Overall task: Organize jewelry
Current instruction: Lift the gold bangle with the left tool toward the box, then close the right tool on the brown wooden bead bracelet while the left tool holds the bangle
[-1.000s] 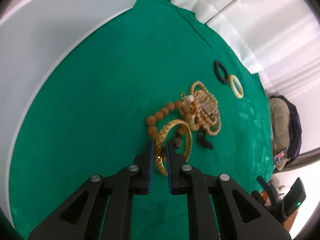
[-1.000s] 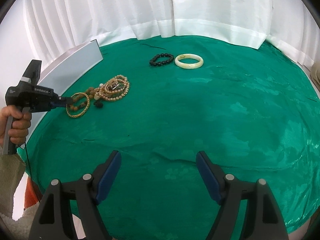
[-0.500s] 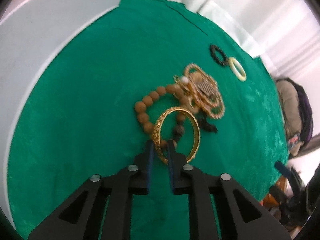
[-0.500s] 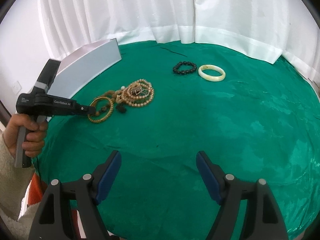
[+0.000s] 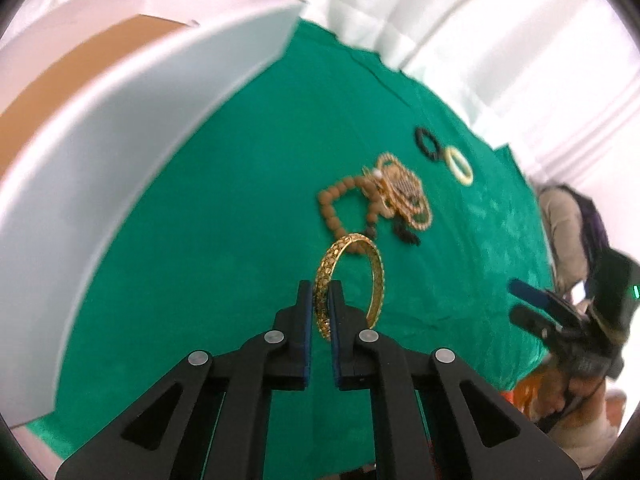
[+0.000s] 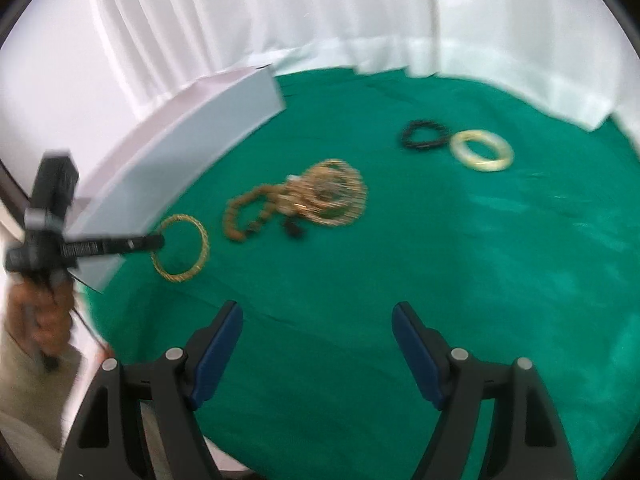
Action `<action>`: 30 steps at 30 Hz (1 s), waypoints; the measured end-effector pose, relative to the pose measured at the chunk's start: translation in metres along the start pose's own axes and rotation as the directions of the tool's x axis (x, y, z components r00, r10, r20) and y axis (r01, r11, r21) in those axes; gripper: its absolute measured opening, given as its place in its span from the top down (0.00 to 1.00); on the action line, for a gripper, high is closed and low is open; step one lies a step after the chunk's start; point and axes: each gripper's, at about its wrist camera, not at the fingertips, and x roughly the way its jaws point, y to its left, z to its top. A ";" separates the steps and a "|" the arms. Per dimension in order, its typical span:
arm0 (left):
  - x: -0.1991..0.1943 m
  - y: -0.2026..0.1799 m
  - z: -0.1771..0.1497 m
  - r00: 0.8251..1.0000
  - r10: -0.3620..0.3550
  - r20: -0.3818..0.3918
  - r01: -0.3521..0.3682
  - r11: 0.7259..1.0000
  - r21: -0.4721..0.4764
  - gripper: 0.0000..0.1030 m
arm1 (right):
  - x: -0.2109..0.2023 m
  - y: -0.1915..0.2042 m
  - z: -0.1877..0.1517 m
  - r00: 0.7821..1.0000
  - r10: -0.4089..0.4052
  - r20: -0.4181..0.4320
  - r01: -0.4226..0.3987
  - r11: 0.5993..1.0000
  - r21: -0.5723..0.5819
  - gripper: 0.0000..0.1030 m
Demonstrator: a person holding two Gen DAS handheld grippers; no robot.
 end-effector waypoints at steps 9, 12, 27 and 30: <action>-0.034 0.016 -0.009 0.994 0.050 0.097 -0.046 0.998 -0.046 0.94 | 0.105 0.026 0.066 0.938 0.257 -0.230 -0.195 0.945 0.263 0.54; -0.042 0.020 -0.013 0.992 0.057 0.113 -0.052 0.998 -0.045 0.94 | 0.131 0.029 0.071 0.954 0.169 -0.248 -0.088 0.947 0.308 0.63; -0.056 0.045 -0.019 0.990 0.016 0.143 -0.009 0.999 -0.052 0.95 | 0.129 0.059 0.071 0.985 -0.031 -0.168 0.070 0.970 0.231 0.86; -0.060 0.047 -0.025 0.991 0.036 0.130 -0.034 0.999 -0.017 0.87 | 0.104 0.057 0.073 0.991 -0.001 -0.132 0.031 0.974 0.224 0.86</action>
